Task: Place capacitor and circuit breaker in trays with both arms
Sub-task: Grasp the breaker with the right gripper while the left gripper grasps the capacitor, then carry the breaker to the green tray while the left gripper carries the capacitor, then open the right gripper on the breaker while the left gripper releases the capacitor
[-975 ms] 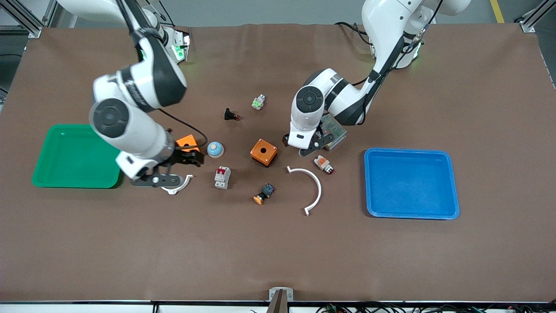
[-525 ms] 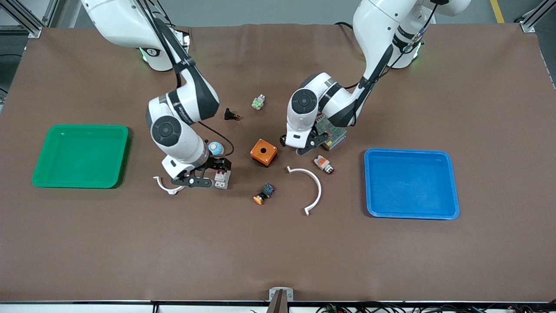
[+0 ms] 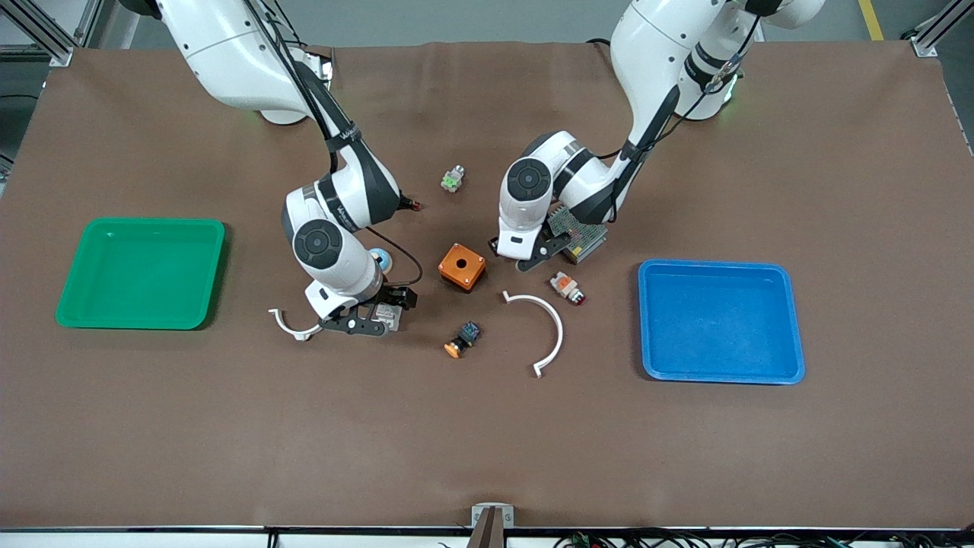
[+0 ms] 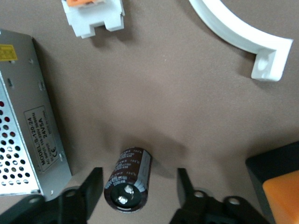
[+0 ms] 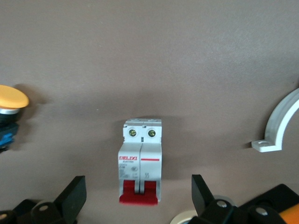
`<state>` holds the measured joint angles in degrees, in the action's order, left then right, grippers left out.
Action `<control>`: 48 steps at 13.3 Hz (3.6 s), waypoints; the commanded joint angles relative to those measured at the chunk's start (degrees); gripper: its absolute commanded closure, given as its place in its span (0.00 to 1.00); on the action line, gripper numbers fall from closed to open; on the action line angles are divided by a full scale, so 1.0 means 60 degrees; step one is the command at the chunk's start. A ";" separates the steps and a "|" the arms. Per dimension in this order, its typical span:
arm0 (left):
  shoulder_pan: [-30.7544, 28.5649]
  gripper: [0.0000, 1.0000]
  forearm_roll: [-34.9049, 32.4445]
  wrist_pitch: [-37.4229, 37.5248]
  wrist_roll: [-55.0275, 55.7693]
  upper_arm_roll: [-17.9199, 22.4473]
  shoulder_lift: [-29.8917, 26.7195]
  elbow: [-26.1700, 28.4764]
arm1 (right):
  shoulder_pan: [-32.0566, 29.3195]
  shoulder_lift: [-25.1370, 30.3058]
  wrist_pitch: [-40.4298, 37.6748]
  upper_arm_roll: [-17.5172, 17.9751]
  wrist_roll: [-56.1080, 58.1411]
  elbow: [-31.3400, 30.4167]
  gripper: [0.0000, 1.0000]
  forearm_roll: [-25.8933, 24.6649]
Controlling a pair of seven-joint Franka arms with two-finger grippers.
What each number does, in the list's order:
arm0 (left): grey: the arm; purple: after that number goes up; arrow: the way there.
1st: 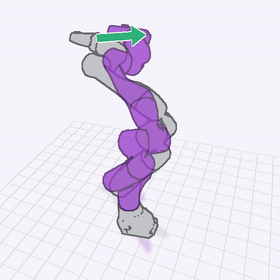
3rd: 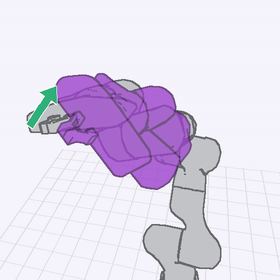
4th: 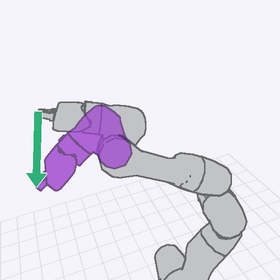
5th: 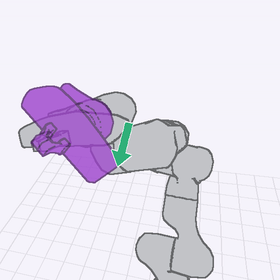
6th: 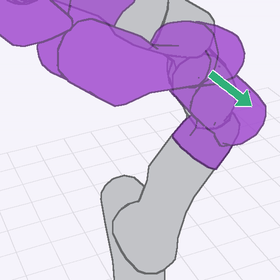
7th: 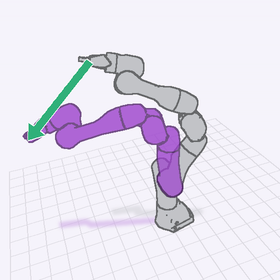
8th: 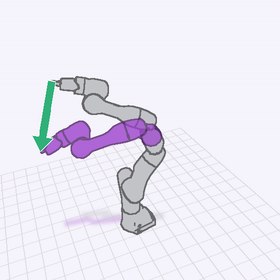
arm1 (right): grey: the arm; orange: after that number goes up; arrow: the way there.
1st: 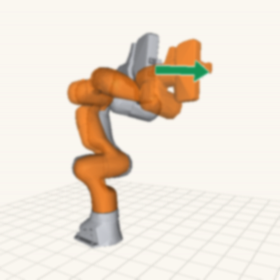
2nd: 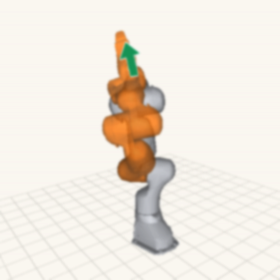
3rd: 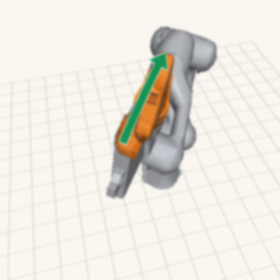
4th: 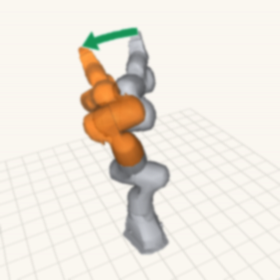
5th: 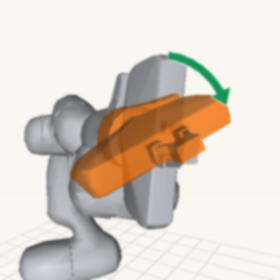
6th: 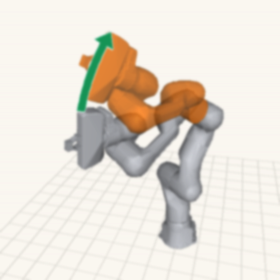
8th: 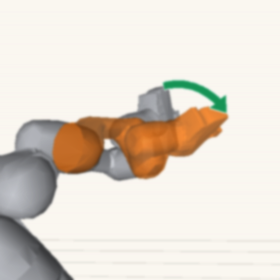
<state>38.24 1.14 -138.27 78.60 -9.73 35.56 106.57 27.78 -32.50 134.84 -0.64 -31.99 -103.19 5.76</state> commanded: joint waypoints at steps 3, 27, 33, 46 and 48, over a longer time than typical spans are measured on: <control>0.0028 0.53 0.0074 -0.0100 0.0099 0.0098 0.0050 0.0007 | 0.0057 -0.0325 0.0115 -0.0069 -0.0089 0.0279 0.25 0.0169; -0.7662 1.00 -0.1216 0.1043 -0.5760 0.0112 -0.1329 0.1442 | -0.7277 0.2503 -0.5165 -0.0156 0.8782 0.1058 0.87 -0.1353; -0.7589 0.96 -0.1113 0.0619 -0.5761 0.0083 -0.1021 0.1107 | -0.8453 0.2018 -0.2219 -0.0156 0.9140 -0.0962 0.85 -0.1443; -0.7574 0.00 -0.1216 0.3455 -0.6621 -0.0254 -0.2585 -0.1147 | -0.9040 0.1738 -0.0366 -0.0127 0.9125 -0.2080 0.00 -0.1428; -0.7633 0.00 -0.1201 0.4334 -0.7848 -0.0239 -0.2864 -0.2068 | -0.8952 0.2236 -0.1431 -0.0098 0.9111 -0.1657 0.00 -0.1413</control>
<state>-6.82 -5.31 -117.30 37.27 -10.81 19.86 98.64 -24.81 -23.12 131.94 -2.78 23.81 -114.63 -1.54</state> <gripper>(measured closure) 0.000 0.247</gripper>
